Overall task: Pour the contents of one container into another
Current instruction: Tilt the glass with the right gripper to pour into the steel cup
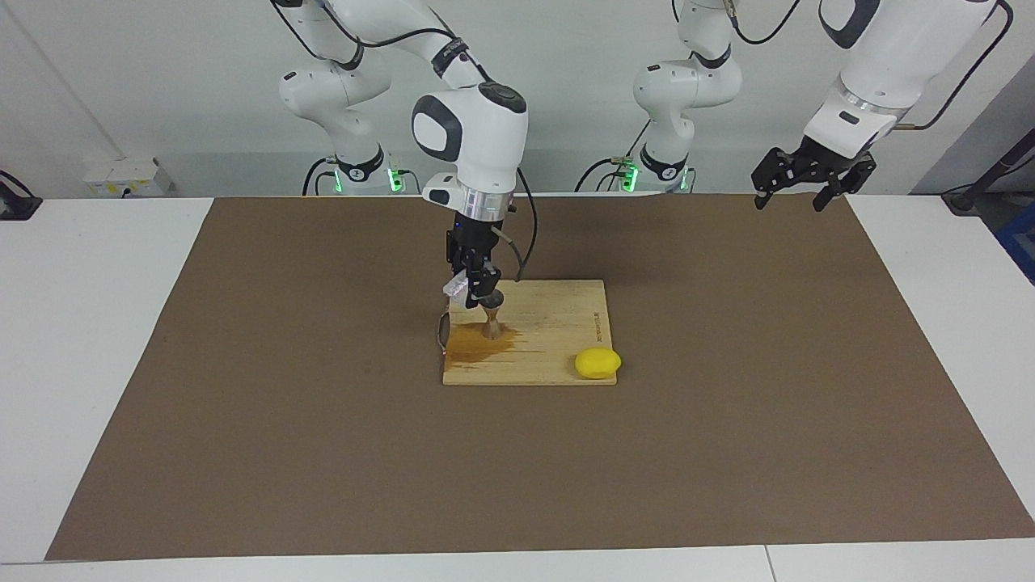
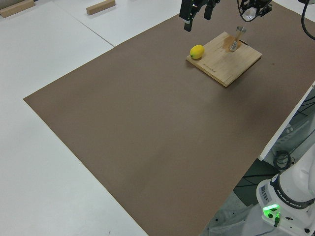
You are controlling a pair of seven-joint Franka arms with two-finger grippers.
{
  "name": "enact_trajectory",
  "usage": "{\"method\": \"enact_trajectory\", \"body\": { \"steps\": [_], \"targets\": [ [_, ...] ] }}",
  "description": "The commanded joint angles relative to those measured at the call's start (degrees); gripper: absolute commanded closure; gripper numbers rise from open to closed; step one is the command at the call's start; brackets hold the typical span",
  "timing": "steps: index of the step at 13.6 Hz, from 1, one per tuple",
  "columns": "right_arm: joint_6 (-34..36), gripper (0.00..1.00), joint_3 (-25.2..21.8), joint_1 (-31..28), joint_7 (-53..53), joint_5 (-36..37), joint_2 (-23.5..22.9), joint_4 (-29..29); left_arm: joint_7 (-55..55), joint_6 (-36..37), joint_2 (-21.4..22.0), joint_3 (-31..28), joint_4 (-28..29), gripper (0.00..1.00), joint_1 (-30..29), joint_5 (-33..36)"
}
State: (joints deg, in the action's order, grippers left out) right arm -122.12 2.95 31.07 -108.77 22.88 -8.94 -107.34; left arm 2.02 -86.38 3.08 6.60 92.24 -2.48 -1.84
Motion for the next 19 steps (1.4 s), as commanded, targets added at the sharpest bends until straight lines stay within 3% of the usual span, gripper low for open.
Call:
{"method": "enact_trajectory", "body": {
  "steps": [1, 19],
  "targets": [
    [0.48, 1.0, 0.39, -1.09, -1.44, -3.01, 0.59, 0.38, -0.61, 0.59, 0.78, 0.78, 0.39, 0.0, -0.77, 0.87],
    [-0.84, 1.0, 0.39, -2.33, -0.65, -10.04, 0.32, 0.99, -0.61, 0.59, 0.78, 0.78, 0.39, 0.0, -0.77, 0.79]
  ]
}}
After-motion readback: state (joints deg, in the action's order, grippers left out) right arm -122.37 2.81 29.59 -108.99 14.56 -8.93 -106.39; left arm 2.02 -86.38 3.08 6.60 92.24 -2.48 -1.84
